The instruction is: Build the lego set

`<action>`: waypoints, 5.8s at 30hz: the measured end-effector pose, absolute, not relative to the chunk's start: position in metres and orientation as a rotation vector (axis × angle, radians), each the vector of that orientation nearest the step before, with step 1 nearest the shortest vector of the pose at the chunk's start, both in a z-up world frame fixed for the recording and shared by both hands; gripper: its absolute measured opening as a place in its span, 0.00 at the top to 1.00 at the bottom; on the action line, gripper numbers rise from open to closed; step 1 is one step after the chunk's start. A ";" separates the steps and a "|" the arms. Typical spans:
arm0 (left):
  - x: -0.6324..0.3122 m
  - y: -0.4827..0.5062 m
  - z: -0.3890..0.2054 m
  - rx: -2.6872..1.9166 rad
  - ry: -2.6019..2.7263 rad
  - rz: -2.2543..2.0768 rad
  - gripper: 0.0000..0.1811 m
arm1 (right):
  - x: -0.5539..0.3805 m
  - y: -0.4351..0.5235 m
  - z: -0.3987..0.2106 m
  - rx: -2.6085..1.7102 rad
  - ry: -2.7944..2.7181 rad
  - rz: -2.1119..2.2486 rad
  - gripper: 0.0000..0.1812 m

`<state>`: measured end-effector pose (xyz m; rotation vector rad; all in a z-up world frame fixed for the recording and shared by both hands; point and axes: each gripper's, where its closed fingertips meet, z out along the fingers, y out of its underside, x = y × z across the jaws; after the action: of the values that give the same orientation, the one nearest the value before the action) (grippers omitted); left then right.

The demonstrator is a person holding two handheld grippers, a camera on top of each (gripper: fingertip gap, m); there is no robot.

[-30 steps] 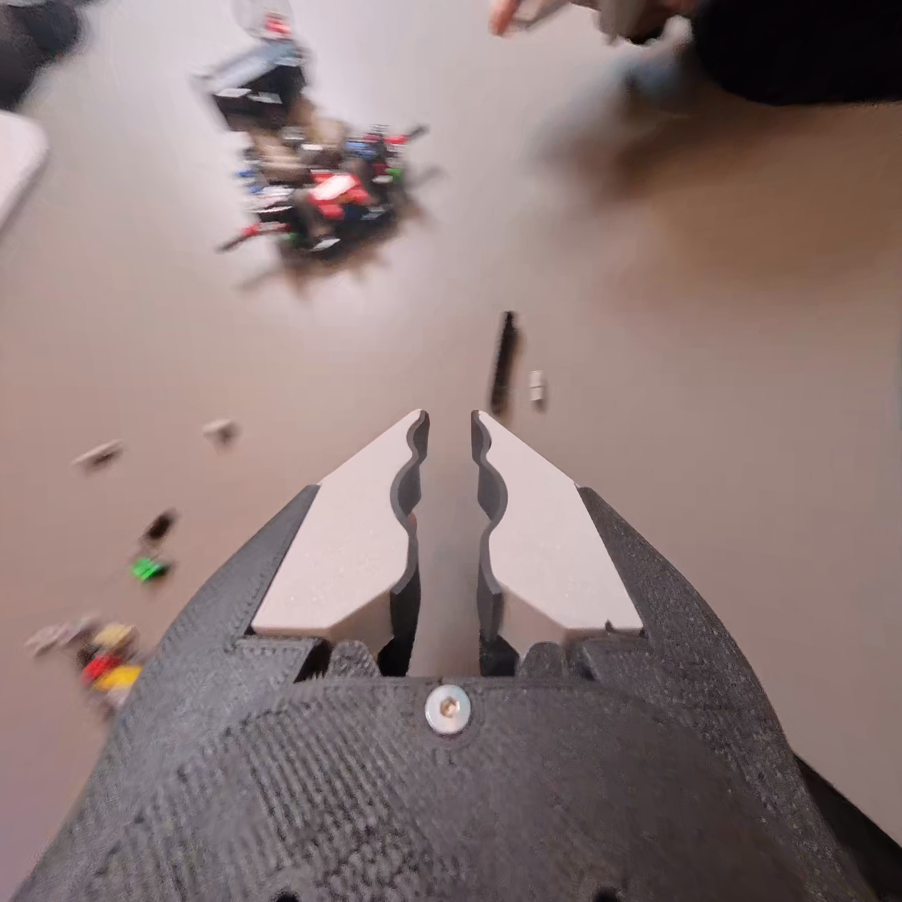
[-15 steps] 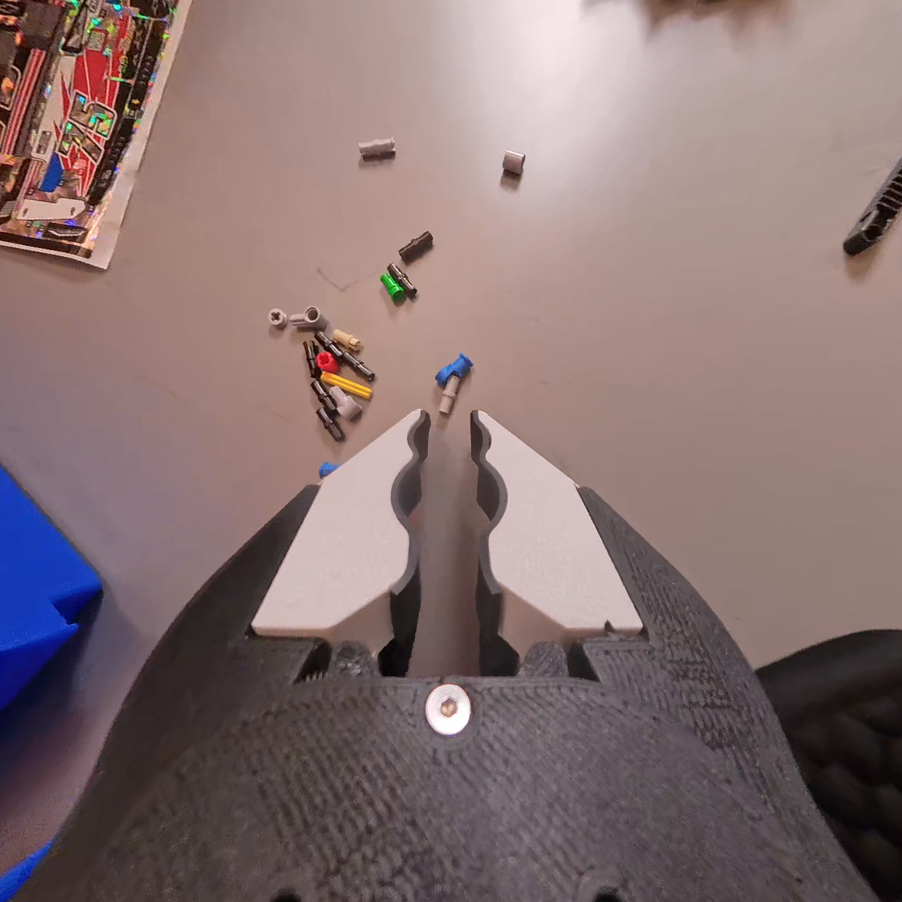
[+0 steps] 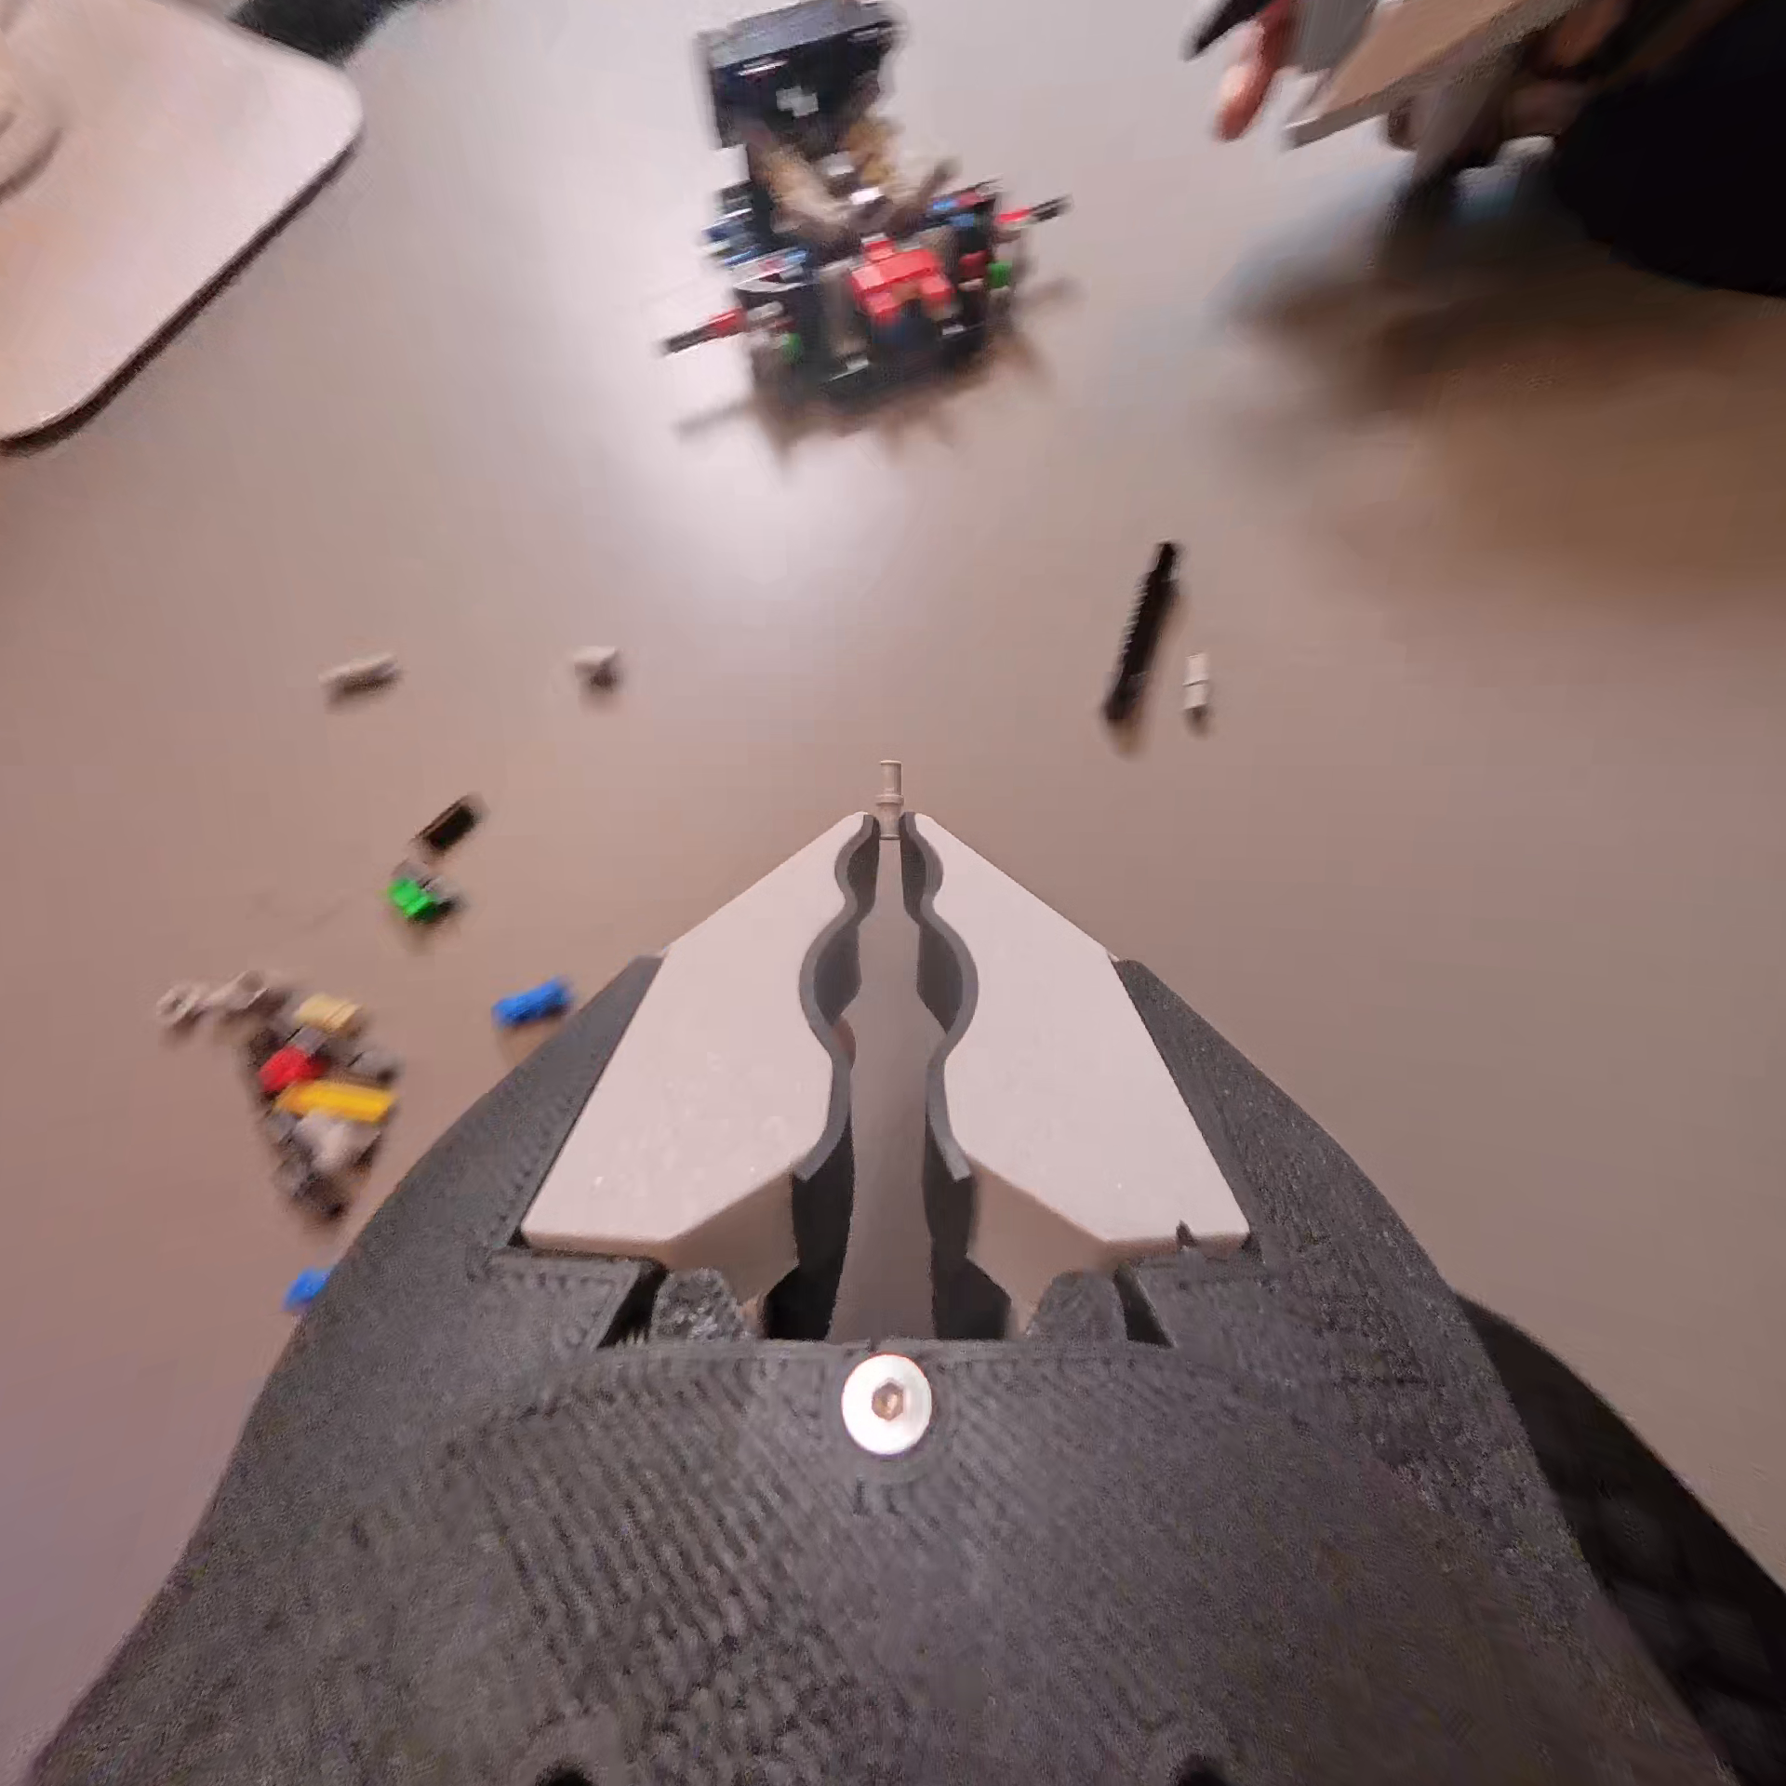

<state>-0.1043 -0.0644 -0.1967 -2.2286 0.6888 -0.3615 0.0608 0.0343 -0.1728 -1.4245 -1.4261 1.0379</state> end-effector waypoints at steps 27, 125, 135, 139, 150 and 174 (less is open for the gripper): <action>-0.015 -0.056 -0.212 -2.174 0.937 -0.395 0.90 | 0.055 0.009 -0.190 -1.339 -1.623 0.909 0.83; 0.027 -0.075 -0.134 -1.691 0.580 -1.232 0.99 | 0.011 -0.076 -0.124 -1.010 -1.717 1.516 0.95; 0.023 -0.071 -0.143 -1.751 0.609 -1.116 0.94 | 0.011 -0.076 -0.130 -1.045 -1.763 1.489 0.98; -0.013 -0.054 -0.172 -1.904 0.690 -0.672 0.89 | 0.010 -0.051 -0.147 -1.164 -1.812 1.316 0.98; -0.012 -0.053 -0.228 -2.110 0.906 -0.470 0.89 | 0.011 -0.031 -0.210 -1.400 -2.086 0.924 0.98; -0.005 -0.054 -0.230 -2.044 0.997 -0.378 0.97 | 0.011 -0.036 -0.224 -1.315 -2.495 0.451 0.98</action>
<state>-0.0049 -0.0541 -0.2299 -2.0438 0.9975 -0.3779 0.0108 -0.0364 -0.2243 -1.3151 -2.4954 0.4508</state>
